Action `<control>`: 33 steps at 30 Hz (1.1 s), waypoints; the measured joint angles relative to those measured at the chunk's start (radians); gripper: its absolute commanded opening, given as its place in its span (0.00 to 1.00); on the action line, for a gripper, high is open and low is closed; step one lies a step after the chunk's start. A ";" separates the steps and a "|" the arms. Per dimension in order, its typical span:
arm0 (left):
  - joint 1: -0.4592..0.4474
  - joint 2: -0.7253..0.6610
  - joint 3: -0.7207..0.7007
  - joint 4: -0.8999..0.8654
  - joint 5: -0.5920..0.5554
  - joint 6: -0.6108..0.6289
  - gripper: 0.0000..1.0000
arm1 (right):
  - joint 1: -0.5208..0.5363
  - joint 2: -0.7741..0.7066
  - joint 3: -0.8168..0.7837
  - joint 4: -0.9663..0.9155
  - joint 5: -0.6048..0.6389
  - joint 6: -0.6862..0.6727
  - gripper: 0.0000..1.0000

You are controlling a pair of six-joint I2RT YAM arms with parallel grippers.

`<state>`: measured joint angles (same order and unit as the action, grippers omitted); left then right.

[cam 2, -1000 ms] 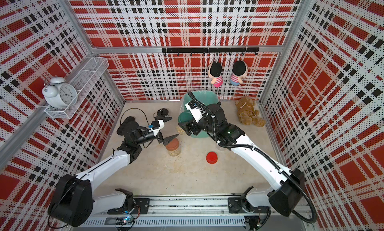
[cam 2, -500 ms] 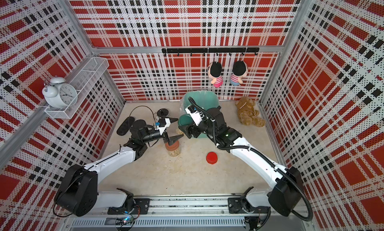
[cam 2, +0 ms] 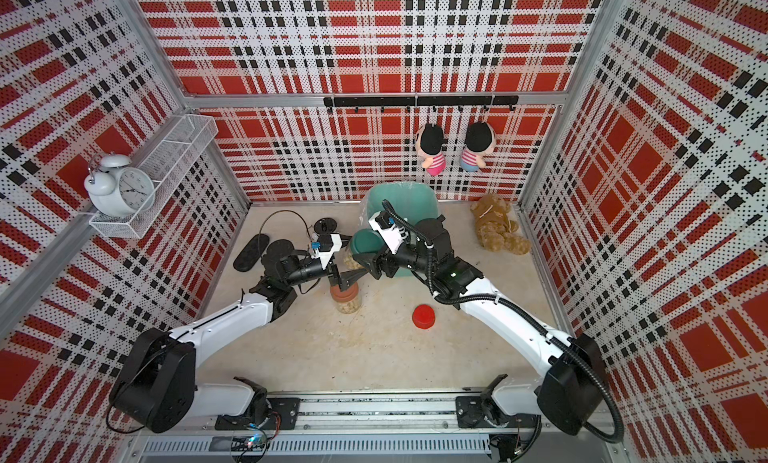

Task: Empty moldy peanuts from jars
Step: Pick up the jar from the center of the board.

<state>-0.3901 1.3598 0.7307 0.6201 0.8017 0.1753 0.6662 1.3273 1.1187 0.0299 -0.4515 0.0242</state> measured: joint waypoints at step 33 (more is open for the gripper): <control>-0.008 0.009 0.011 -0.032 0.020 0.039 0.00 | -0.008 0.047 0.032 0.025 -0.103 0.003 0.00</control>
<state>-0.3985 1.3685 0.7414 0.5880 0.8219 0.2146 0.6579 1.3746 1.1511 0.0547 -0.5549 0.0269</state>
